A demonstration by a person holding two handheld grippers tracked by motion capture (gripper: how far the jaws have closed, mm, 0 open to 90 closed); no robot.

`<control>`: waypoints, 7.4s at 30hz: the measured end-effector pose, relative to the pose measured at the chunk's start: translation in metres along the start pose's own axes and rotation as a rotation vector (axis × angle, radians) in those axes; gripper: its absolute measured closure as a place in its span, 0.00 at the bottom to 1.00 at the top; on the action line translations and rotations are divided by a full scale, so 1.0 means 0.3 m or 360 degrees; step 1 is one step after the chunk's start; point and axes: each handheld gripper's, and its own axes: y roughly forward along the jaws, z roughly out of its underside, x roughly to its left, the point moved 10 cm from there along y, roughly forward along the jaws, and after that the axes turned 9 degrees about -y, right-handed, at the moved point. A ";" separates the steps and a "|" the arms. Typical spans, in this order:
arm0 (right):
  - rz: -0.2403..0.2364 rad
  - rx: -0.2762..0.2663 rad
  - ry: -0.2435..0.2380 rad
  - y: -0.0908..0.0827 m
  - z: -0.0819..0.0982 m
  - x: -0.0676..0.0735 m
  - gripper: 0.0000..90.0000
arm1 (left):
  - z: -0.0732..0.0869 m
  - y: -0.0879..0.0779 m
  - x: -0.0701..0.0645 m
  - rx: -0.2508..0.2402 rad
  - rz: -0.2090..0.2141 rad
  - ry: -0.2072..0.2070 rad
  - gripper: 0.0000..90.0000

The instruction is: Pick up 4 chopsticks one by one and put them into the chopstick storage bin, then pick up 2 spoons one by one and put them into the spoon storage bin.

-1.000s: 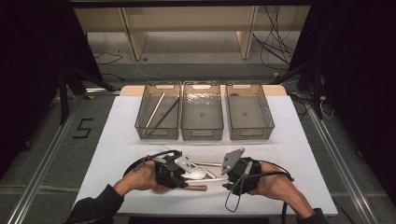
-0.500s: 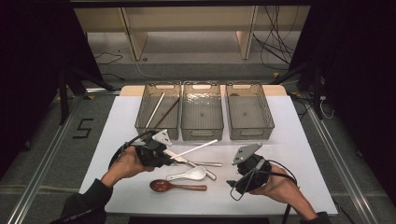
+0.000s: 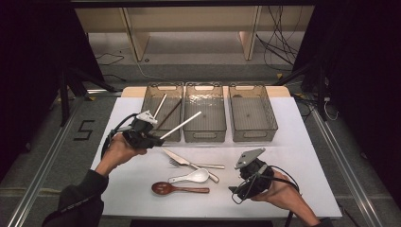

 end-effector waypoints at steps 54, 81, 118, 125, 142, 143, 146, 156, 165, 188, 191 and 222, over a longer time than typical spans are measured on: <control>-0.0050 0.0017 -0.0018 -0.002 0.009 0.026 0.27 | -0.203 0.218 0.403 0.0086 -0.0357 -0.0549 0.86; -0.0022 0.0003 0.0013 -0.004 0.013 0.018 0.26 | -0.131 0.037 0.050 -0.0164 0.0057 -0.0221 0.27; -0.0025 -0.0007 0.0039 -0.012 0.042 0.019 0.25 | 0.106 0.117 -0.222 0.0113 0.0132 0.0131 0.20; -0.0021 -0.0007 0.0037 -0.012 0.044 0.018 0.25 | 0.132 0.141 -0.240 0.0196 0.0124 0.0181 0.21; -0.0015 0.0002 0.0021 -0.013 0.041 0.021 0.26 | 0.224 0.222 -0.290 0.0450 0.0148 0.0319 0.46; -0.0015 0.0005 0.0022 -0.013 0.041 0.022 0.26 | 0.228 0.227 -0.289 0.0468 0.0152 0.0328 0.48; -0.0018 0.0012 0.0015 -0.012 0.043 0.022 0.26 | 0.237 0.247 -0.287 0.0488 0.0151 0.0324 0.53; -0.0027 0.0011 0.0018 -0.010 0.040 0.026 0.26 | 0.248 0.284 -0.293 0.0559 0.0201 0.0348 0.66; -0.0026 0.0014 0.0016 -0.010 0.040 0.025 0.26 | 0.255 0.299 -0.297 0.0598 0.0209 0.0387 0.77; -0.0022 0.0010 0.0017 -0.010 0.040 0.022 0.27 | 0.258 0.300 -0.315 0.0587 0.0232 0.0494 0.94; -0.0025 0.0013 0.0012 -0.011 0.041 0.021 0.27 | 0.248 0.296 -0.308 0.0557 0.0219 0.0493 0.94; 0.0001 -0.0014 0.0033 -0.021 0.035 0.012 0.26 | -0.074 0.214 -0.246 0.0086 0.0186 0.0183 0.95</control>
